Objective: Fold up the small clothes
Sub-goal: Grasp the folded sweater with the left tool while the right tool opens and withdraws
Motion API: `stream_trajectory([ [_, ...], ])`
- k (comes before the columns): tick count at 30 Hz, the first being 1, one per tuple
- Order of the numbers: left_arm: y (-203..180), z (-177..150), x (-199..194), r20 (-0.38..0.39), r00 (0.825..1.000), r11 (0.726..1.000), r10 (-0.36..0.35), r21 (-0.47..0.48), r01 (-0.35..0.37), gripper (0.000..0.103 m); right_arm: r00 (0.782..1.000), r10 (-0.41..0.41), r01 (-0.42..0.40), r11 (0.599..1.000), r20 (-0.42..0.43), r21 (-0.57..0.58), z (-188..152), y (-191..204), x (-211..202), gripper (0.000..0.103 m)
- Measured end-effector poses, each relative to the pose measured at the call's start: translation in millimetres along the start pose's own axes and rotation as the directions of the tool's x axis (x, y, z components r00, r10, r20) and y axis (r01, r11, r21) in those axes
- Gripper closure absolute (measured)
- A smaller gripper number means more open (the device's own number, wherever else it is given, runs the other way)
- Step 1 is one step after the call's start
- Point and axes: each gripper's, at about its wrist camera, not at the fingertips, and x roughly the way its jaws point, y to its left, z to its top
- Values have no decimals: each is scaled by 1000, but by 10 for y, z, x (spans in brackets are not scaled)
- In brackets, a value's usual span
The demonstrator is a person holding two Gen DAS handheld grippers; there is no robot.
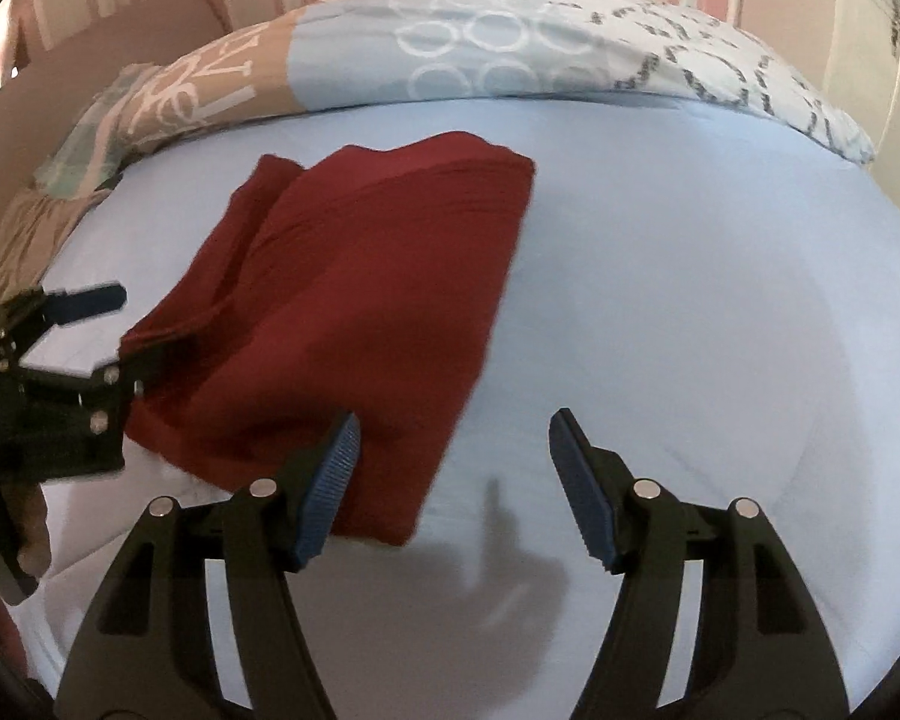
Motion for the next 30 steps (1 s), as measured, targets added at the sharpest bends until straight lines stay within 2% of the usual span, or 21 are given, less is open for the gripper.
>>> stream_trajectory([
  [1,-15,-18,41,-9,1000,1000,-4,3,4,24,1000,0,0,1000,0,9,2,-27,6,36],
  [2,-6,-38,111,-32,999,1000,-12,-6,12,43,1000,-1,1,1000,1,19,5,-57,12,36],
  [4,55,-73,213,-64,997,999,-31,-38,29,60,1000,-1,1,1000,2,28,14,-81,33,36],
  [8,191,-127,299,-63,995,992,-77,-100,71,78,1000,2,-2,1000,1,28,35,-68,79,36],
  [12,175,-143,168,-1,999,996,-38,-82,38,82,1000,12,-12,999,19,32,52,-43,70,36],
  [14,212,-143,59,33,999,995,-22,-93,25,82,997,58,-60,998,44,30,62,16,26,36],
  [15,248,-157,17,33,999,995,-19,-99,22,82,995,82,-83,996,48,21,67,61,8,36],
  [18,342,-267,-45,27,999,993,19,-117,-15,82,998,58,-57,998,34,-27,64,226,-1,35],
  [21,482,-442,-85,19,998,984,62,-167,-58,82,996,82,-81,996,38,-39,28,358,-20,32],
  [23,579,-565,-121,11,998,977,67,-205,-63,82,996,66,-61,995,59,-81,-13,469,-29,30],
  [27,652,-828,-222,21,991,966,132,-227,-124,82,998,44,-37,990,45,-133,-91,596,64,30],
  [30,763,-1001,-41,-29,995,955,93,-281,-97,80,998,62,-58,991,30,-122,-126,611,103,28],
])
